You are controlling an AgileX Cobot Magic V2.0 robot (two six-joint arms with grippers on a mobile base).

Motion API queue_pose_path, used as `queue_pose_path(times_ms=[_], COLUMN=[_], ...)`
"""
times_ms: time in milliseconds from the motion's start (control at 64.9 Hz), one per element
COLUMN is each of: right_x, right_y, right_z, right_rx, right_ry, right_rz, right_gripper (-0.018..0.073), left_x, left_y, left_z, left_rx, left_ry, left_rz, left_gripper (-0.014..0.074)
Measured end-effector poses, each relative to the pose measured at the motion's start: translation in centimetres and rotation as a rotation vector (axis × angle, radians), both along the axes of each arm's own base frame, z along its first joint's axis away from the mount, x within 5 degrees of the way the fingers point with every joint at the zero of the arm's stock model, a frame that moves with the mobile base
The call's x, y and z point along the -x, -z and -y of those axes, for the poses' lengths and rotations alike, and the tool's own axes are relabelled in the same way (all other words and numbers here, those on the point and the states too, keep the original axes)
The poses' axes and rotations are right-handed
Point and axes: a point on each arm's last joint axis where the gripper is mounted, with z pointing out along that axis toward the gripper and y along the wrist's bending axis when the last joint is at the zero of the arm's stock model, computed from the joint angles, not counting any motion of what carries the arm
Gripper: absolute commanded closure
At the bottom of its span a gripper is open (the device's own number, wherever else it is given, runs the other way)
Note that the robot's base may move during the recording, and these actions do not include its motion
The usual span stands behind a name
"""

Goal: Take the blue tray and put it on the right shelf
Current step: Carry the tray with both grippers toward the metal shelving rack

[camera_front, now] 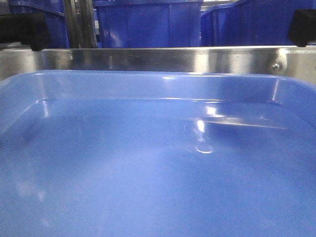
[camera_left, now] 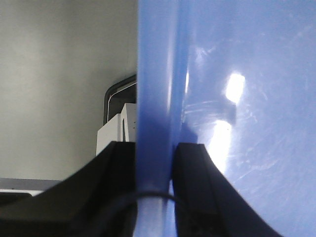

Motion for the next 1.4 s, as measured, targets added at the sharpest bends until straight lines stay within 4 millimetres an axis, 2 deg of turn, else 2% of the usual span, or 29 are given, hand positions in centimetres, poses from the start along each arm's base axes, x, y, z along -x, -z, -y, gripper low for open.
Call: queue_pose_path(times_ms=[1402], right_x=[0.0], right_y=[0.0], right_z=[0.0], right_rx=[0.0], right_ry=[0.0], right_rz=[0.0], right_gripper=[0.0295], left_x=[0.0], left_y=[0.0], left_z=[0.0], left_rx=[0.0], left_ry=[0.0], left_rz=[0.0], left_gripper=[0.0524])
